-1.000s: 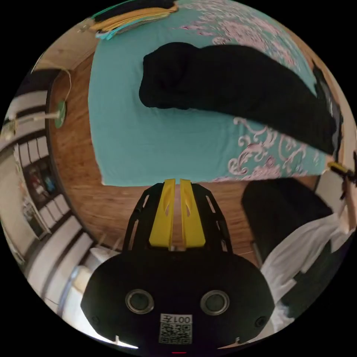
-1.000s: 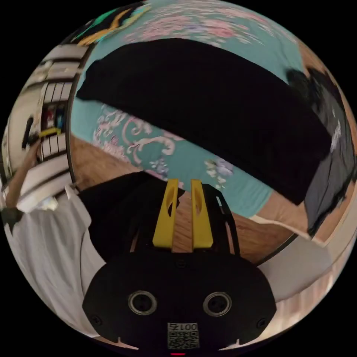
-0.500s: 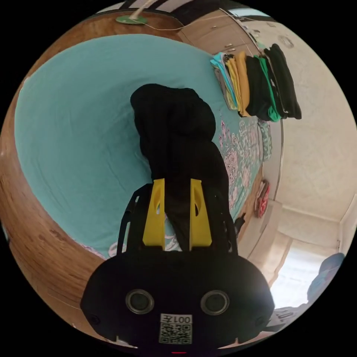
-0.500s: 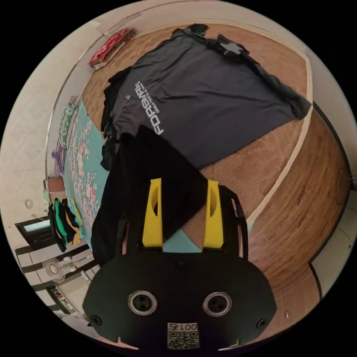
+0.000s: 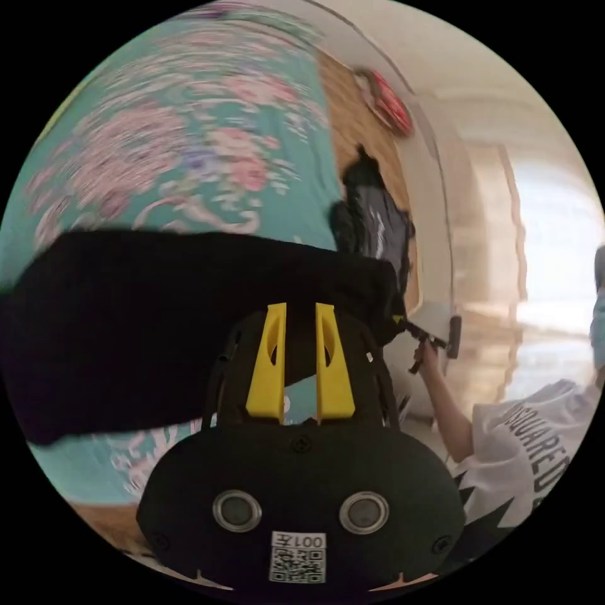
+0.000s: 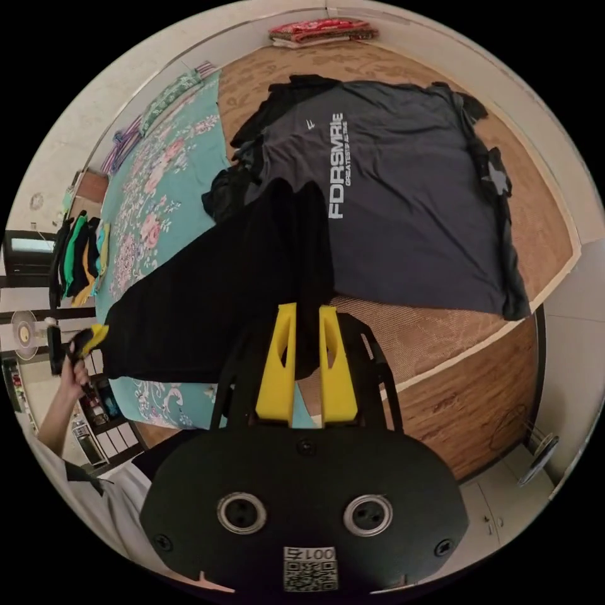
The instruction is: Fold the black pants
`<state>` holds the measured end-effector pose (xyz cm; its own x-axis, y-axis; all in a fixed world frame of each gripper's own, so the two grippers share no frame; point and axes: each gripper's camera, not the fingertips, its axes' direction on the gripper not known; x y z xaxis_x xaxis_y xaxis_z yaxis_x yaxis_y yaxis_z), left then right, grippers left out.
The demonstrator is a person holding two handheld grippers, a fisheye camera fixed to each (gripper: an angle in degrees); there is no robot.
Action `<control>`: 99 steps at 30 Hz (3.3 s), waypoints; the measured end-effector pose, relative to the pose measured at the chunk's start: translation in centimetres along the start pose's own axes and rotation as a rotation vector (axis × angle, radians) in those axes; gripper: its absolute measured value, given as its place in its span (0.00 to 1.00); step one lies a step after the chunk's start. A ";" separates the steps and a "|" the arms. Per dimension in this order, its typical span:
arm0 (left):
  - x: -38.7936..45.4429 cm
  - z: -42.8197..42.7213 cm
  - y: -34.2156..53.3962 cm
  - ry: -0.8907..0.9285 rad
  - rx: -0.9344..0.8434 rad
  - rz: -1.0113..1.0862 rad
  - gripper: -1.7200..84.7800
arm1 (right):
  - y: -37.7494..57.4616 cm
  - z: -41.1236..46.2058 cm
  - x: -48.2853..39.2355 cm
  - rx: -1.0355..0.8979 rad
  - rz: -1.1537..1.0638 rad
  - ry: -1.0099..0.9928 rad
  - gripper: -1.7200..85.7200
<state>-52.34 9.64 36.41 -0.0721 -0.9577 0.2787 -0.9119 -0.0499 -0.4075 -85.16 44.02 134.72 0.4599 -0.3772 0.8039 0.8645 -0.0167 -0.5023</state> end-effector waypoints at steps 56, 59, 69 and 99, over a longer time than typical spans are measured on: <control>22.6 10.7 -11.9 -0.617 -0.279 0.848 0.07 | 13.7 -6.5 -14.1 -0.011 -0.390 0.355 0.06; 24.1 10.5 -11.8 -0.693 -0.261 0.923 0.07 | 15.5 -11.3 -16.0 0.053 -0.395 0.344 0.05; 22.8 9.4 -13.4 -0.596 -0.267 0.818 0.02 | 16.7 -10.8 -17.6 0.071 -0.278 0.391 0.04; -16.9 -27.1 -18.9 -0.834 -0.571 0.694 0.01 | 0.8 -15.7 -54.2 -0.412 -0.992 0.685 0.03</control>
<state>-44.81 34.46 63.02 -0.5234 -0.6304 -0.5733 -0.8445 0.4737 0.2501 -112.60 49.94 85.78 -0.6498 -0.4347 0.6235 0.5925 -0.8035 0.0573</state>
